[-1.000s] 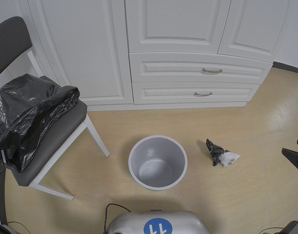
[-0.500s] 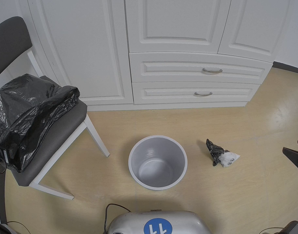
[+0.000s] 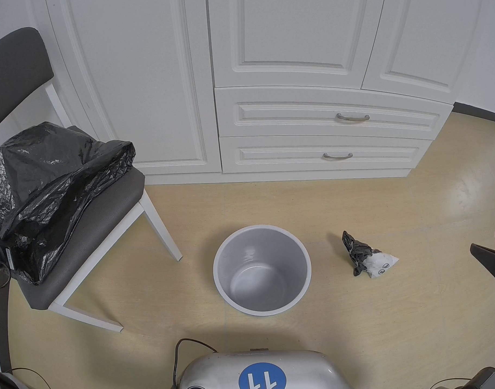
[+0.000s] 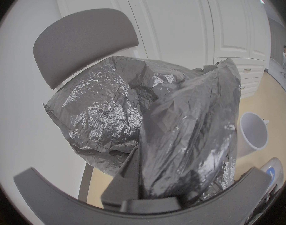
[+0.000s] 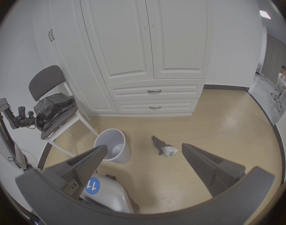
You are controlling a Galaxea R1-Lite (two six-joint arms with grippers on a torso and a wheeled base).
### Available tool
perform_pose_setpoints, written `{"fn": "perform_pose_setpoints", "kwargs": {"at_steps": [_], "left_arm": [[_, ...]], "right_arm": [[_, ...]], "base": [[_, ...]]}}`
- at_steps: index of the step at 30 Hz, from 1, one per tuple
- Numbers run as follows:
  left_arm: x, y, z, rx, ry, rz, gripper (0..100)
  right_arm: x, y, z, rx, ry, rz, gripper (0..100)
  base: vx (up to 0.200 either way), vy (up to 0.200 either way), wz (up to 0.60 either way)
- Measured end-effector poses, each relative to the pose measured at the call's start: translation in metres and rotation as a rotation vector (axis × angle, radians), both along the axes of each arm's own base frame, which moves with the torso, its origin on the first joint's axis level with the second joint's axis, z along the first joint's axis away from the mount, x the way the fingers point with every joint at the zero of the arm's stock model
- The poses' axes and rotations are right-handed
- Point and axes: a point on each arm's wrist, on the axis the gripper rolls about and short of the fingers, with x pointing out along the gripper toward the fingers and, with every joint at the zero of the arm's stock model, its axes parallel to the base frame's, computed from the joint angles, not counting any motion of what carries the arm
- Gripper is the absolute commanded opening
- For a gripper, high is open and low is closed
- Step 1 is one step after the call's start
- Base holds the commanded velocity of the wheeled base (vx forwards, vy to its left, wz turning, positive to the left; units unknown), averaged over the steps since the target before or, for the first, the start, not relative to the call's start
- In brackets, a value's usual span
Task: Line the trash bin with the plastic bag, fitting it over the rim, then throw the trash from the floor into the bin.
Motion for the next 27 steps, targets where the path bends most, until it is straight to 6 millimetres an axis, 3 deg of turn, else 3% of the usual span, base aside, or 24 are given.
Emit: {"fn": "perform_pose_setpoints", "kwargs": {"at_steps": [12, 20, 27], "left_arm": [[-0.014, -0.025, 0.021, -0.158, -0.208, -0.157, 0], [-0.031, -0.077, 0.055, -0.290, -0.372, -0.399, 0], [-0.052, -0.115, 0.071, -0.323, -0.424, -0.652, 0]], "right_arm": [[0.006, 0.004, 0.008, 0.040, -0.064, 0.031, 100], [0.015, 0.016, 0.014, 0.125, -0.107, 0.084, 100], [0.029, 0.033, 0.018, 0.204, -0.126, 0.128, 100]], "base": [[0.000, 0.000, 0.00], [0.000, 0.000, 0.00], [0.000, 0.000, 0.00]]}}
